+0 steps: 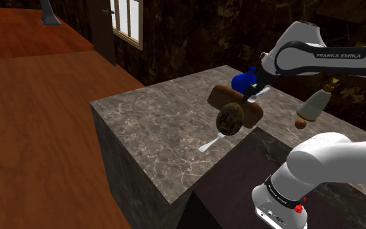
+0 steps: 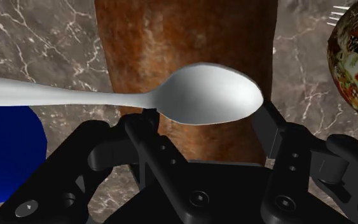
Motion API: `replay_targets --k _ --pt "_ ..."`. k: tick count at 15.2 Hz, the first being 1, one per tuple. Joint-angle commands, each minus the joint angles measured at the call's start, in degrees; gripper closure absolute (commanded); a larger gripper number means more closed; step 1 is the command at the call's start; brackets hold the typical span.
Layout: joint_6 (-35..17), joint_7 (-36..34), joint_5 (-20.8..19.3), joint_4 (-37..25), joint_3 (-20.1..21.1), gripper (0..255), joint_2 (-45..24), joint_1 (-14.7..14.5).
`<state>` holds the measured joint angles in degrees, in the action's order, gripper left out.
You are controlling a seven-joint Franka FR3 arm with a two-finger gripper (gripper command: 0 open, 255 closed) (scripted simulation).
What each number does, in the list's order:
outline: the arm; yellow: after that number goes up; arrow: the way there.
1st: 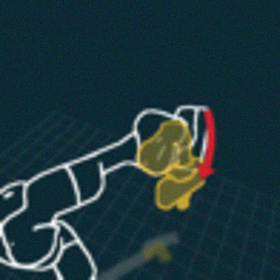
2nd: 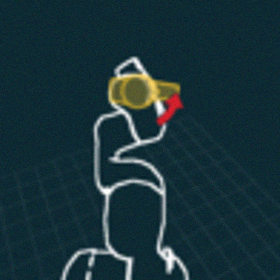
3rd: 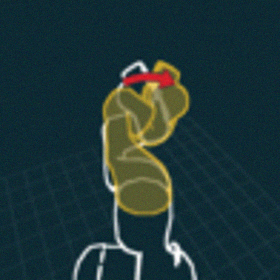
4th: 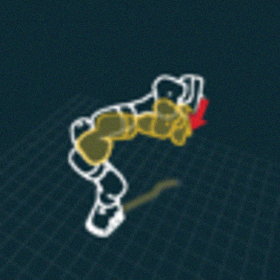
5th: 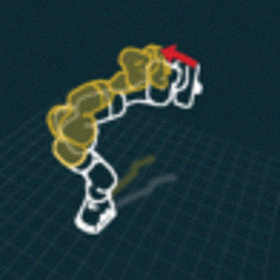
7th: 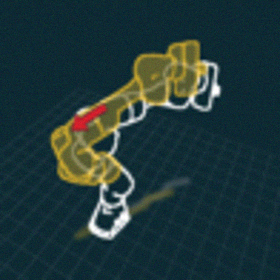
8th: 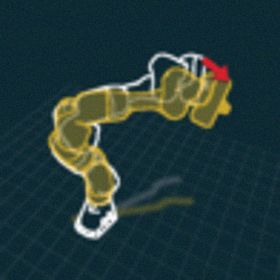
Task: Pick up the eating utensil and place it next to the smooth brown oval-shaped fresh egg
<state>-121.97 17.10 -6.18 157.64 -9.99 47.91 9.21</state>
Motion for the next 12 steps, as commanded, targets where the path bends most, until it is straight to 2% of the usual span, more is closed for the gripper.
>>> replay_targets --k 1,7,12 --pt "3.69 3.06 -2.51 1.67 -2.14 255 2.59 2.50" --pt "8.44 13.30 -6.30 4.07 -7.58 255 9.78 11.18" --pt "11.18 23.10 -9.36 3.88 -12.44 255 12.25 19.18"
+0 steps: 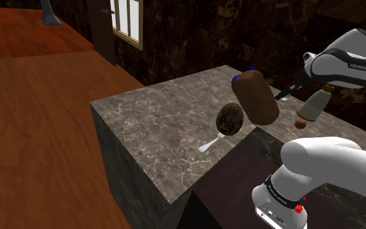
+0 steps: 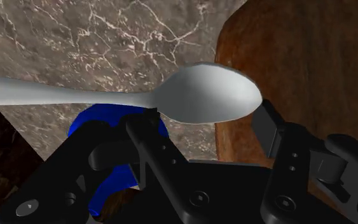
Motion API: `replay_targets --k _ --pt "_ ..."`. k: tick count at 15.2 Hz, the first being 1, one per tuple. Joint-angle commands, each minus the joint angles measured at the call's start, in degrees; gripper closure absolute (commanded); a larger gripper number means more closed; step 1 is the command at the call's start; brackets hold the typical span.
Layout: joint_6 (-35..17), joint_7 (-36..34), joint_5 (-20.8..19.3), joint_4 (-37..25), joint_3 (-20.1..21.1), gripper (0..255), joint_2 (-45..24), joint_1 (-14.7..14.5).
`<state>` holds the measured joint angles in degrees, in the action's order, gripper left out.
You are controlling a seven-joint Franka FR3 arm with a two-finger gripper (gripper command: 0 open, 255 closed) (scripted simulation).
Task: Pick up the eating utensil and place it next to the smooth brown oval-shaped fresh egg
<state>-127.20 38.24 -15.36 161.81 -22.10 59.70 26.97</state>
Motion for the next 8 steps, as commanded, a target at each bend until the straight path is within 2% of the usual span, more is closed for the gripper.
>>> replay_targets --k 1,3,8 --pt "16.80 3.86 -0.89 -0.57 -1.44 255 0.57 2.83" --pt "17.42 7.65 -2.32 -1.37 -3.76 255 0.43 5.47" --pt "18.62 15.42 -7.10 -4.77 -11.13 255 -1.01 9.04"
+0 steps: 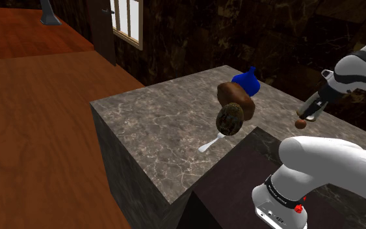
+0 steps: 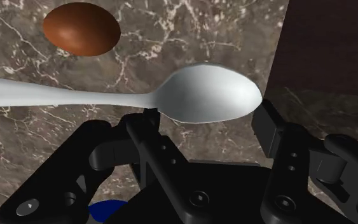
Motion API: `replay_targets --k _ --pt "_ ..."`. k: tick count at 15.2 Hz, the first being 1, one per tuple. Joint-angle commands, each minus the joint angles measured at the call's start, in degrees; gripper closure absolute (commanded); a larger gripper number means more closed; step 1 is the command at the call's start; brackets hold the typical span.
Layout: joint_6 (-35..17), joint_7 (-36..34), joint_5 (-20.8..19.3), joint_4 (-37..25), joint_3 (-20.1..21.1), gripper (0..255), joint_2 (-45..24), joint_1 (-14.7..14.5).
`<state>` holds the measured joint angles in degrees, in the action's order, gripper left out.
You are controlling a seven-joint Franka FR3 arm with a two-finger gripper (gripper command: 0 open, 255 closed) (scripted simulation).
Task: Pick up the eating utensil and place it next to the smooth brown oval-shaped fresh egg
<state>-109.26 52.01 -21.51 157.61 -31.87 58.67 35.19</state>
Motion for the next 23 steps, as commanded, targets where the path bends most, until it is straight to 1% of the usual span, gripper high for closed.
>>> replay_targets --k 1,4,14,23 --pt "0.81 3.17 -1.81 -1.46 -2.84 255 -0.52 1.31" --pt "1.03 8.14 -4.36 -4.94 -7.84 255 -2.78 2.28" --pt "-7.08 8.41 -8.15 0.92 -12.52 255 -5.03 3.13" --pt "-15.56 8.67 -11.86 5.14 -17.69 255 -9.26 3.12"
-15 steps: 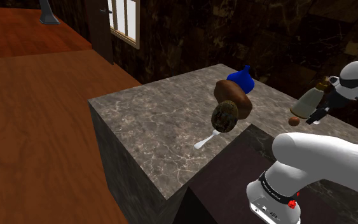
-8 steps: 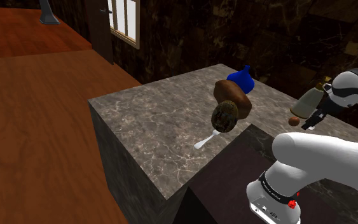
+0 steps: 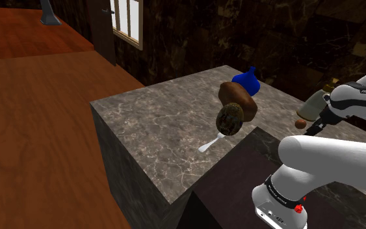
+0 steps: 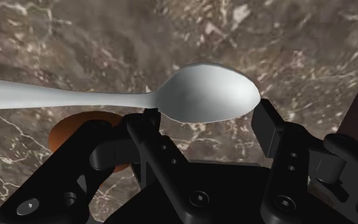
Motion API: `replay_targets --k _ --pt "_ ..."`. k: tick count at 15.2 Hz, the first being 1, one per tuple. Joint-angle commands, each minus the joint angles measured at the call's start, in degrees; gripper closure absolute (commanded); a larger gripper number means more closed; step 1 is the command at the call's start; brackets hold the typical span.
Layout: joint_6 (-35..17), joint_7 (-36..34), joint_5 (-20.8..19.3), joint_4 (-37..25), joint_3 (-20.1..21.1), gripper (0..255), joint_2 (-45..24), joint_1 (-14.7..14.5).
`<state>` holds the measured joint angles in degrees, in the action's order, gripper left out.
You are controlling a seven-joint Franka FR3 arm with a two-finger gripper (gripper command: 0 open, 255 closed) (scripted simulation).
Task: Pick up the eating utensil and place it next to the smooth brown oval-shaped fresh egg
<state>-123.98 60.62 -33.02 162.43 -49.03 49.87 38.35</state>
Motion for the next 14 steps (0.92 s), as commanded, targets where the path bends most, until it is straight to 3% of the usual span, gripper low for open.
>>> replay_targets --k 1,10,11,14 --pt "-1.87 0.09 -0.76 0.71 -1.17 255 -1.09 -0.12" --pt "-2.82 0.11 -1.13 1.07 -1.76 255 -1.69 -0.21" --pt "-2.82 0.11 -1.13 1.07 -1.76 0 -1.69 -0.21" --pt "-2.82 0.11 -1.13 1.07 -1.76 0 -1.68 -0.21"
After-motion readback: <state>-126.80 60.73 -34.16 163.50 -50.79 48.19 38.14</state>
